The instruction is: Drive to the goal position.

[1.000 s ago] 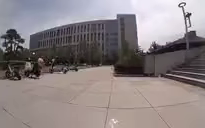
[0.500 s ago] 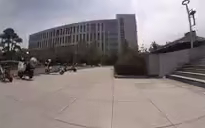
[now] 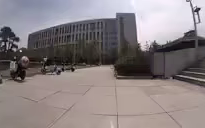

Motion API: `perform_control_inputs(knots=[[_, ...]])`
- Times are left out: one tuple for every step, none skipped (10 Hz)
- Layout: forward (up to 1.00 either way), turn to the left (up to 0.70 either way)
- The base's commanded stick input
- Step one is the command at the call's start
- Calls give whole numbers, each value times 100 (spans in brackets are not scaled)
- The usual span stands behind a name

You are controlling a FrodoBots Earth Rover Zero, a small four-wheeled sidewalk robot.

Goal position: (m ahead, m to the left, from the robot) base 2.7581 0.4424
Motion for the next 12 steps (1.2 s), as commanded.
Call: perform_control_inputs(knots=[[100,-4],[100,-4],[100,-2],[100,0],[100,0],[100,0],[100,0],[100,0],[100,0],[100,0],[100,0],[100,0]])
